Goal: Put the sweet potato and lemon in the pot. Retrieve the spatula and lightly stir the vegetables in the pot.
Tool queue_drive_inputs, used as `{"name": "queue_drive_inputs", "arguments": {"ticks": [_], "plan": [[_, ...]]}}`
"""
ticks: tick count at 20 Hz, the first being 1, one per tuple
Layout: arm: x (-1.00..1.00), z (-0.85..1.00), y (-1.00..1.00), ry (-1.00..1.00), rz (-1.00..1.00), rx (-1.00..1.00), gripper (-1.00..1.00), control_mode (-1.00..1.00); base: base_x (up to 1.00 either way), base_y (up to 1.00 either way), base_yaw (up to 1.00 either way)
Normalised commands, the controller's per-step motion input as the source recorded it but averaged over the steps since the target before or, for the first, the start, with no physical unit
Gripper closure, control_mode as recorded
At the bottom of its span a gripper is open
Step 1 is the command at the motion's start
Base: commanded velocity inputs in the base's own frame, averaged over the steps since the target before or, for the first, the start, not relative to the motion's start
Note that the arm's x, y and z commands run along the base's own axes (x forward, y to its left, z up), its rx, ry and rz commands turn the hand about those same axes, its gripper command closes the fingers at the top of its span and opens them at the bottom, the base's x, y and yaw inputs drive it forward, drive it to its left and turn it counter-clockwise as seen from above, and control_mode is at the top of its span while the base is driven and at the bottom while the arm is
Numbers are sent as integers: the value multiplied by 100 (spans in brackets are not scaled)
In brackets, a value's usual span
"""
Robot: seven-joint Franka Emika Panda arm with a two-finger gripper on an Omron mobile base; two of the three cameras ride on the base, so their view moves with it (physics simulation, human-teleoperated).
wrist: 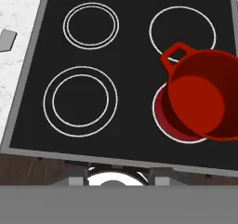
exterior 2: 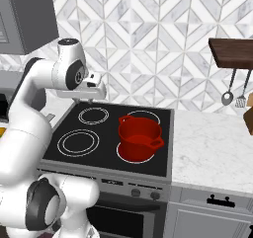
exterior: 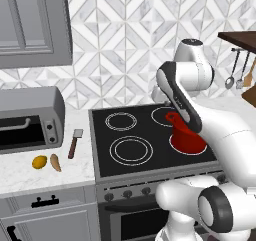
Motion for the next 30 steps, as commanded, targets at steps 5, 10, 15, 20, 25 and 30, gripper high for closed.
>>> {"name": "queue_drive_inputs", "arguments": {"ticks": [5,10,15,20,25,30], "plan": [[-17,-18,19,4,-5,-3,-100,-100,0,0,0],[-16,-76,100,13,-1,-3,-100,-100,0,0,0],[-3,-93,100,9,0,4,-100,-100,0,0,0],[0,-45,100,14,0,12,-100,-100,0,0,0],[1,0,100,9,0,8,-100,-100,0,0,0],[0,-10,100,14,0,4,-100,-100,0,0,0]]}}
